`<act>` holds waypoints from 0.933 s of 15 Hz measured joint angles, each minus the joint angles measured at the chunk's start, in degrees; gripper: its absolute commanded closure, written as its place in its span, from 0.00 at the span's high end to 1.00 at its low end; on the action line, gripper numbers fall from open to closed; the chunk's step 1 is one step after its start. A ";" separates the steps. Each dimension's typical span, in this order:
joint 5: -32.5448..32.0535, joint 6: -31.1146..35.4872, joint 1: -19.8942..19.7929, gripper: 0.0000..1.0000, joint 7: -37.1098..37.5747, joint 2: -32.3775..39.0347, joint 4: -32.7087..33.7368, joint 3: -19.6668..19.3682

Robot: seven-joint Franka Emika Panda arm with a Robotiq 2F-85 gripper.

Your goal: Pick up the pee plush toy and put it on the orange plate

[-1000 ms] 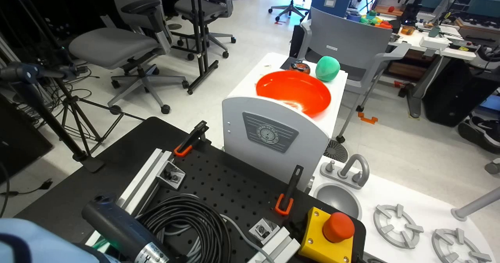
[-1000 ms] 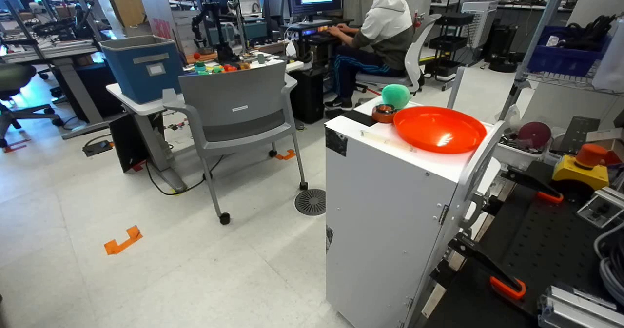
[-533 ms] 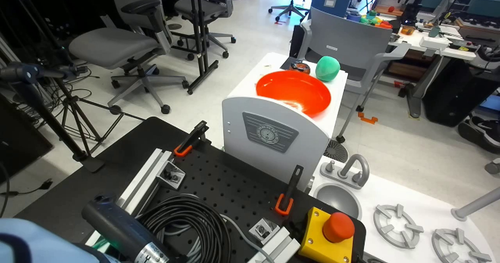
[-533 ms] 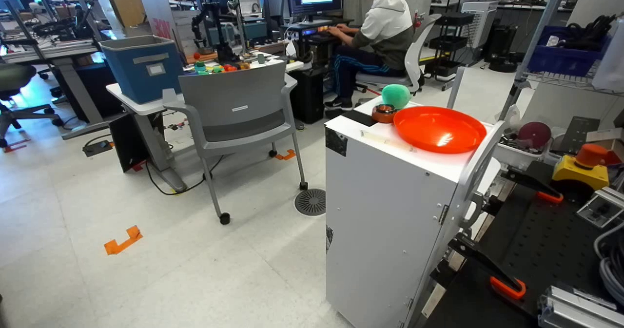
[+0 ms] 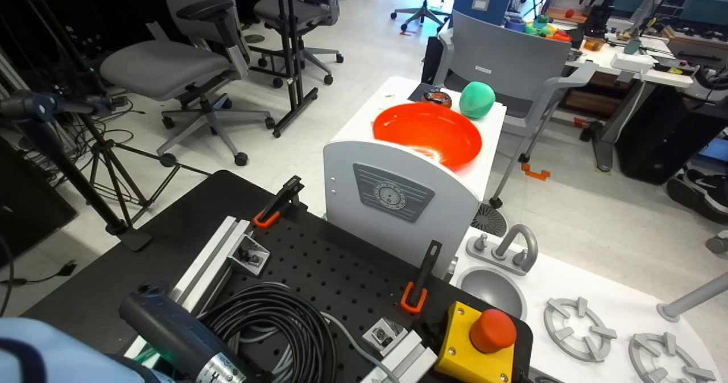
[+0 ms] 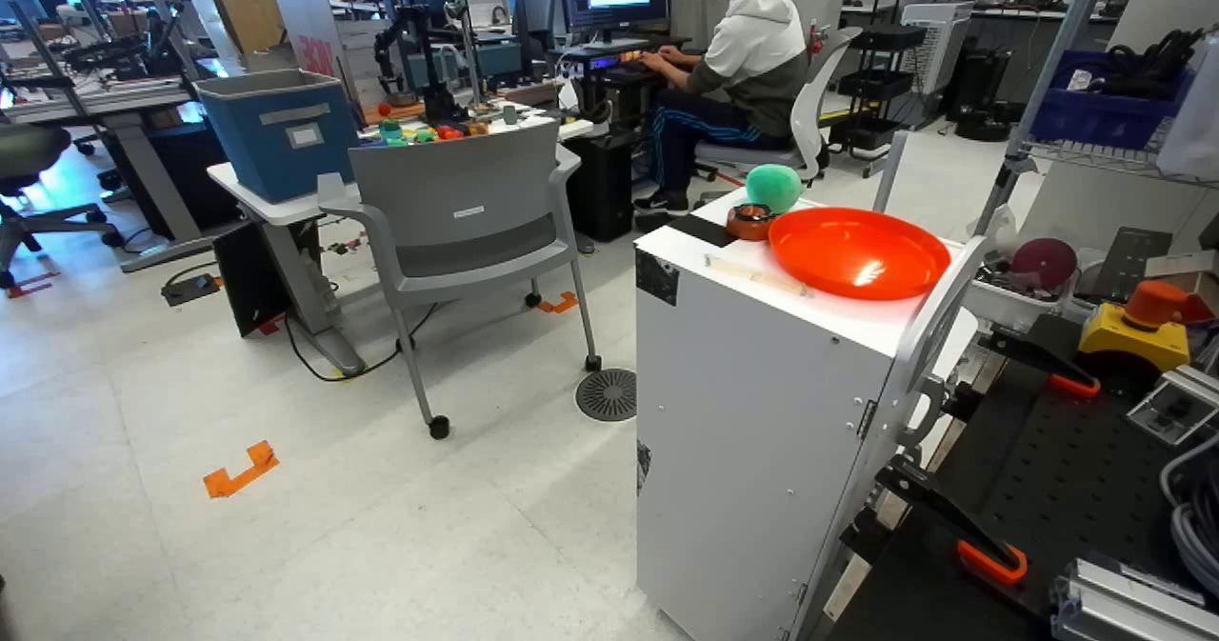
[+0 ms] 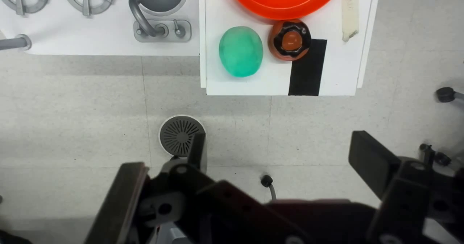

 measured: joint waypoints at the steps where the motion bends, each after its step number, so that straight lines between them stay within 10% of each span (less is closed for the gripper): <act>1: -0.03 0.00 0.00 1.00 0.00 0.02 0.00 0.01; 14: -3.40 -7.30 -0.04 1.00 0.55 5.30 3.93 0.02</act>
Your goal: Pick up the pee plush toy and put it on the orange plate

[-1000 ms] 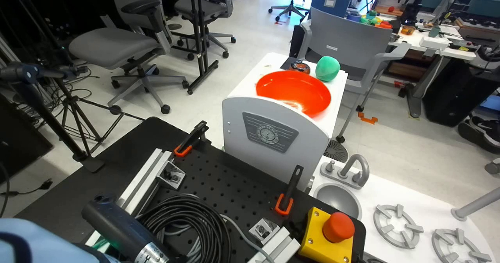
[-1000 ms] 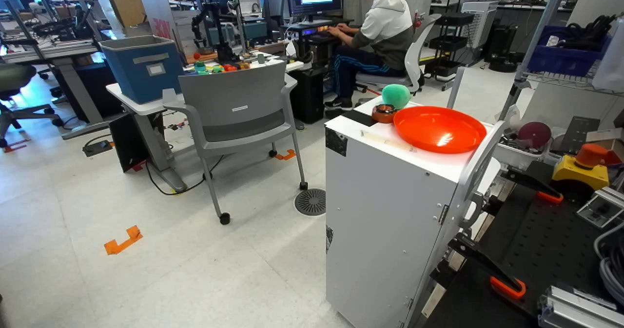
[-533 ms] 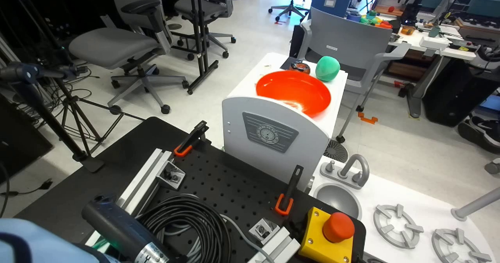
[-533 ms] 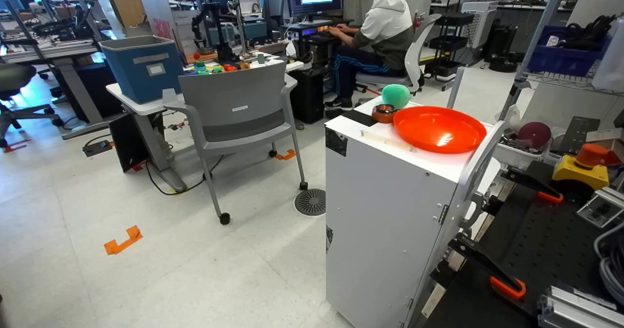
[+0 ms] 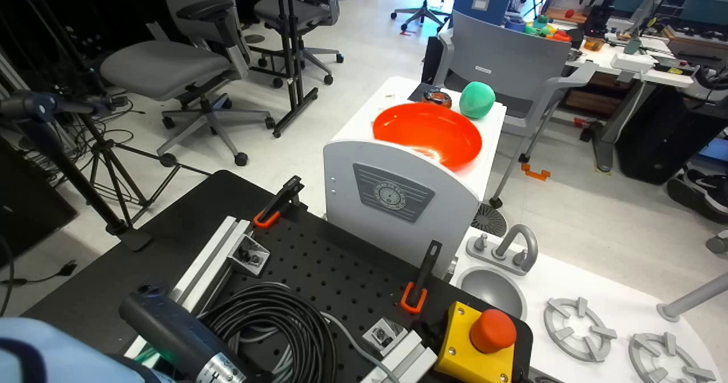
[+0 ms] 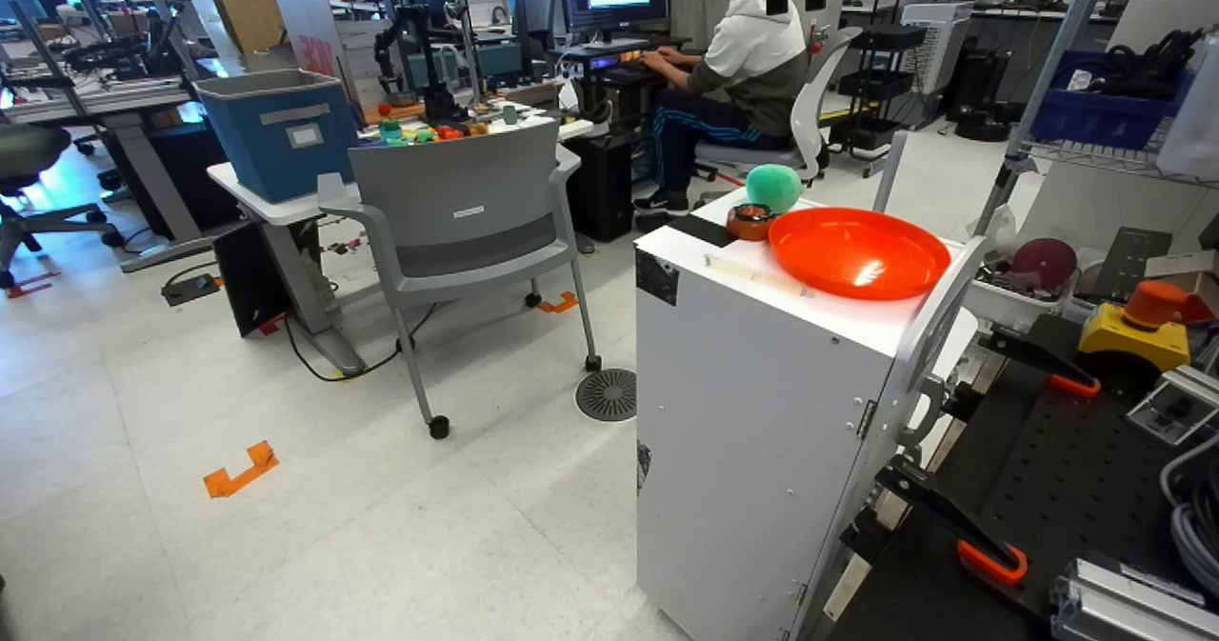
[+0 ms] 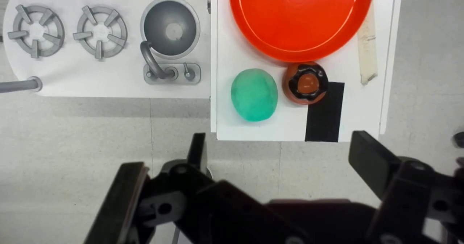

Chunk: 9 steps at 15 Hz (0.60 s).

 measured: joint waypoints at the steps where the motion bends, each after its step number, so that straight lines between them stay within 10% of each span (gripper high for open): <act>1: -0.46 -0.97 0.08 1.00 -0.04 0.55 0.64 0.00; 9: -4.21 -4.46 0.84 1.00 -0.32 3.96 4.16 0.02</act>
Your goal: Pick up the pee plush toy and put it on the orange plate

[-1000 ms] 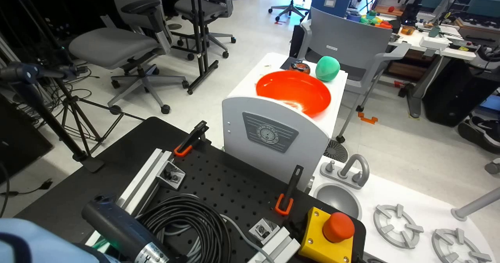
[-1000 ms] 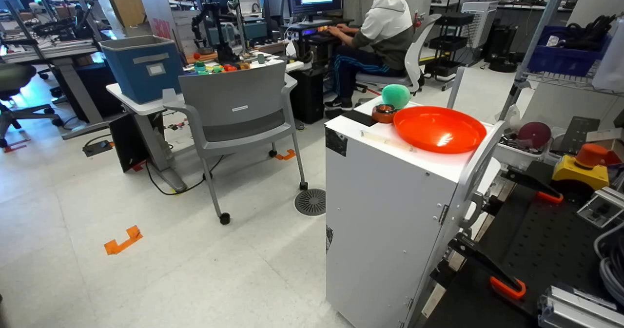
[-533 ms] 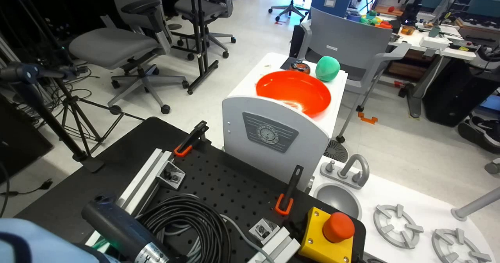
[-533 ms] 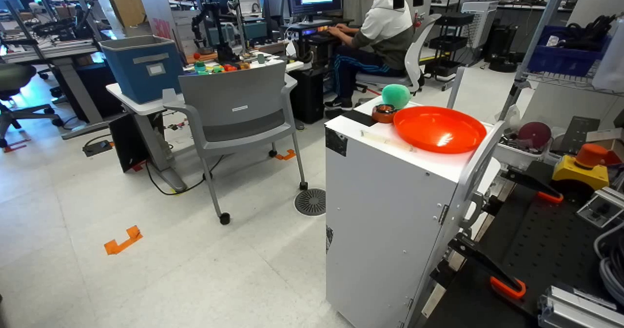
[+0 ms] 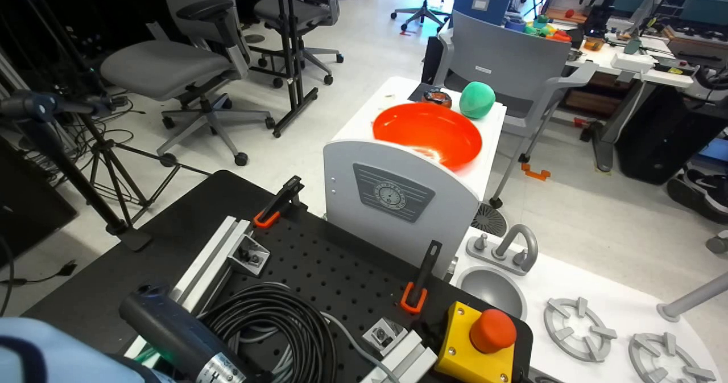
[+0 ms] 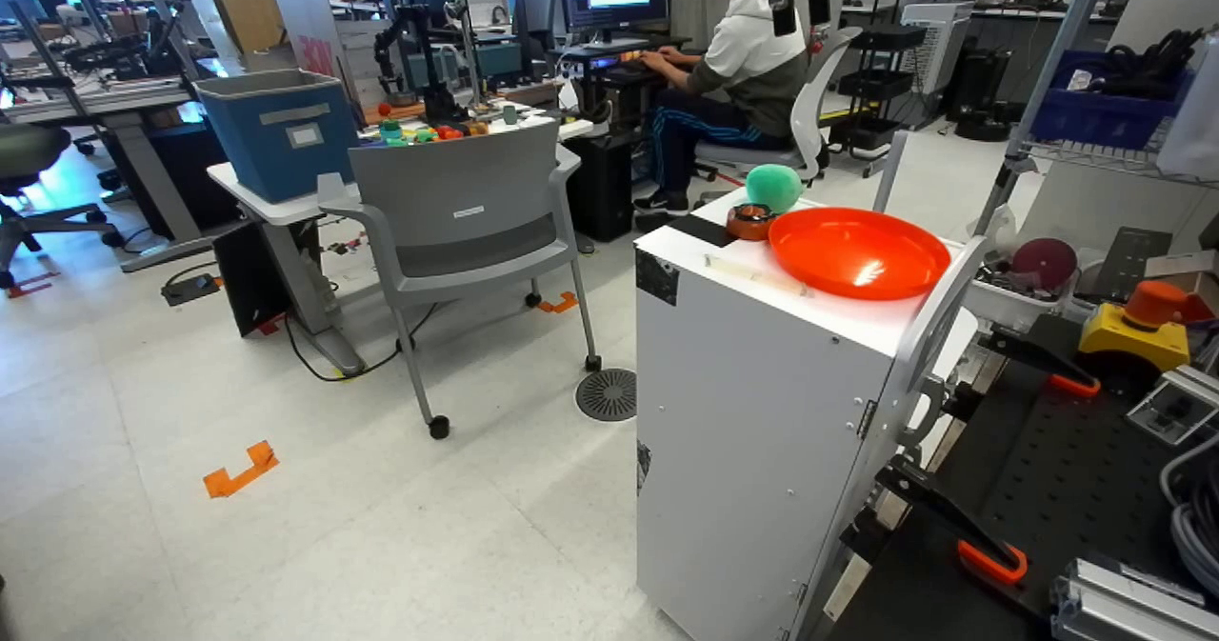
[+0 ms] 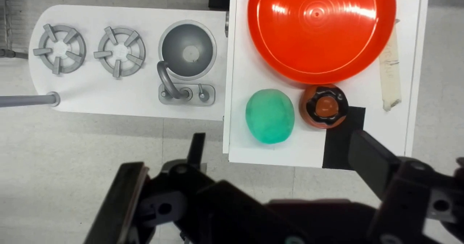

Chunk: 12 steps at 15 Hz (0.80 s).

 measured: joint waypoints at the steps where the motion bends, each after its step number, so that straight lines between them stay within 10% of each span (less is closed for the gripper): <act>1: -0.21 0.15 0.07 1.00 0.00 0.06 0.14 0.00; 12: -3.12 6.99 0.76 1.00 0.29 -0.01 -0.52 0.00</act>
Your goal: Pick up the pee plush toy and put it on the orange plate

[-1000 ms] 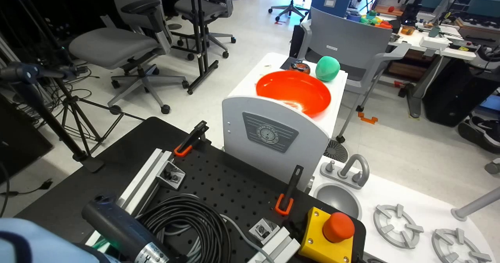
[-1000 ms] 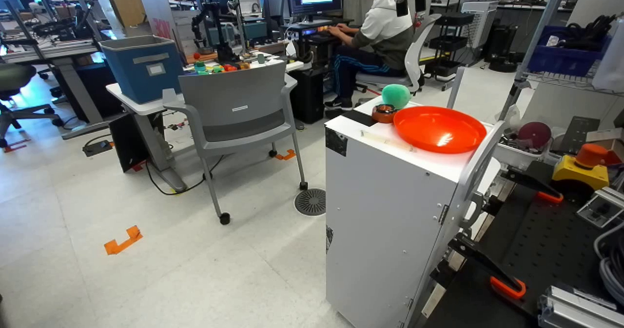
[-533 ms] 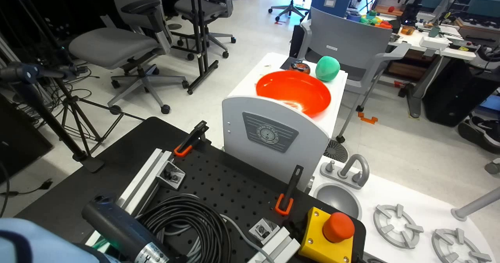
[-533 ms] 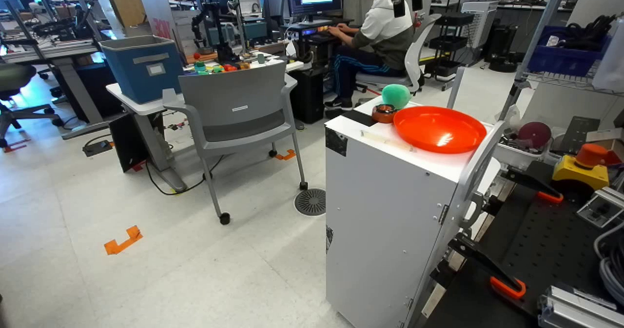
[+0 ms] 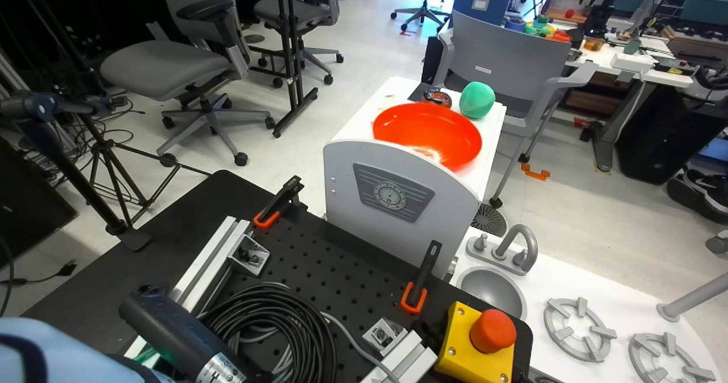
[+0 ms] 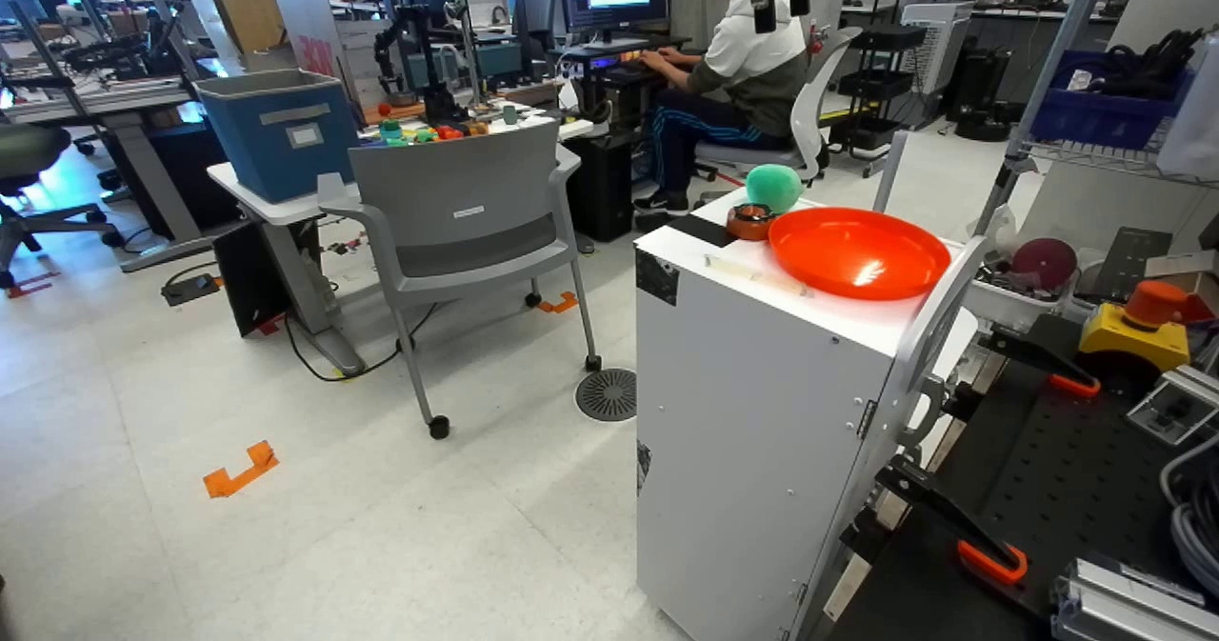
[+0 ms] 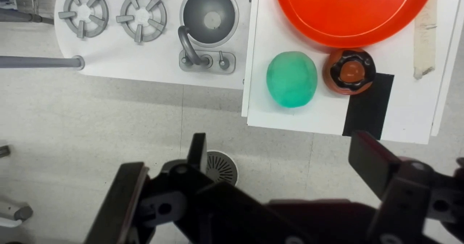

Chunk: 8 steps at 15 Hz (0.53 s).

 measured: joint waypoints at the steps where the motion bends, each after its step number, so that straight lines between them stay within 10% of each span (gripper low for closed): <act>1: -0.36 1.04 0.05 1.00 0.03 -0.12 -0.51 0.00; 8: -2.11 7.83 0.26 1.00 0.26 -2.90 -7.33 0.00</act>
